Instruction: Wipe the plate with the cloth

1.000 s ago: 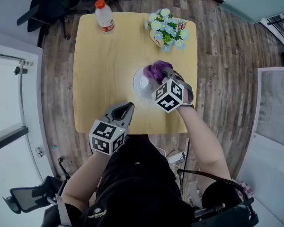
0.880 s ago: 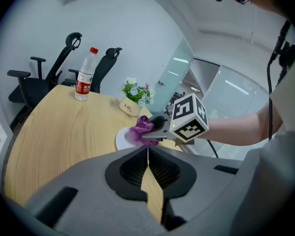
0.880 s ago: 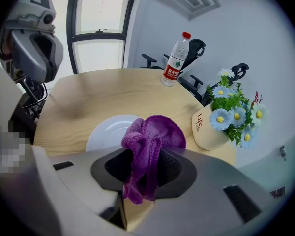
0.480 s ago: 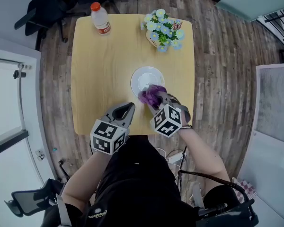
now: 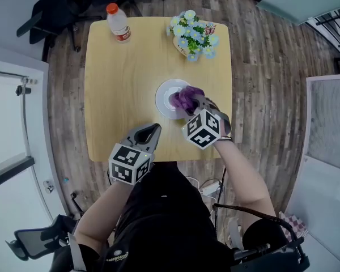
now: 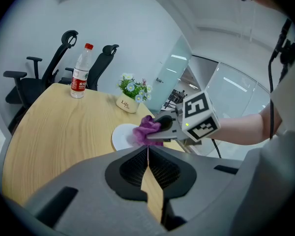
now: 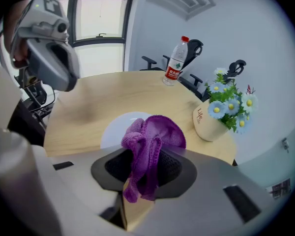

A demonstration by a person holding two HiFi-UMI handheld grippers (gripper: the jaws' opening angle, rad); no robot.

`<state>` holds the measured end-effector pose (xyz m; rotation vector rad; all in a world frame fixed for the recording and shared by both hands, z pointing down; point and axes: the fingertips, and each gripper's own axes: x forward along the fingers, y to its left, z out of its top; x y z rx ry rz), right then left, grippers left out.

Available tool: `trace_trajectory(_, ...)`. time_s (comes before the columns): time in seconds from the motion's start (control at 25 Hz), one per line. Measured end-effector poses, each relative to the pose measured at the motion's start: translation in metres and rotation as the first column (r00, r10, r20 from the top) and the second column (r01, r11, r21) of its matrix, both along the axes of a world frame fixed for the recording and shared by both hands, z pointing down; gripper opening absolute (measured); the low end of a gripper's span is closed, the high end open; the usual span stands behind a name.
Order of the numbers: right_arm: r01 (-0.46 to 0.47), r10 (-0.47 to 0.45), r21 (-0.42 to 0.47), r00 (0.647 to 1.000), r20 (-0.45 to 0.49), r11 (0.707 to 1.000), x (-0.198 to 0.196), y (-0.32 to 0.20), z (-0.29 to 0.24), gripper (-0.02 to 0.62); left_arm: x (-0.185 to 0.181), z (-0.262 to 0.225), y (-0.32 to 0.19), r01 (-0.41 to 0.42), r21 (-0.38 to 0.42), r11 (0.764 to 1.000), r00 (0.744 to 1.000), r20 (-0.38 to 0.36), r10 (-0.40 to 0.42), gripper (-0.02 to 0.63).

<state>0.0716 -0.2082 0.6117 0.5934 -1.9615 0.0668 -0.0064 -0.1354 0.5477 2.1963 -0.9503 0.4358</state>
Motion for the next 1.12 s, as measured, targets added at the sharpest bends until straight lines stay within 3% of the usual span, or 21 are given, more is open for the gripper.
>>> trace_trajectory(0.2,-0.05,0.052,0.055,0.998,-0.04,0.997,0.009,-0.054,-0.001,0.109,0.001,0.002,0.005,0.008,-0.009,1.0,1.0,-0.005,-0.008,0.012)
trace_trajectory(0.36,-0.058,0.06,0.053,0.997,-0.052,0.997,0.009,-0.059,0.003,0.109,0.001,0.004,0.007,0.01,-0.014,1.0,1.0,-0.005,-0.01,0.012)
trace_trajectory(1.12,0.052,-0.051,-0.079,0.999,0.013,0.996,-0.003,0.061,0.008,0.109,0.006,0.006,0.002,-0.02,-0.015,1.0,1.0,-0.014,0.019,0.012)
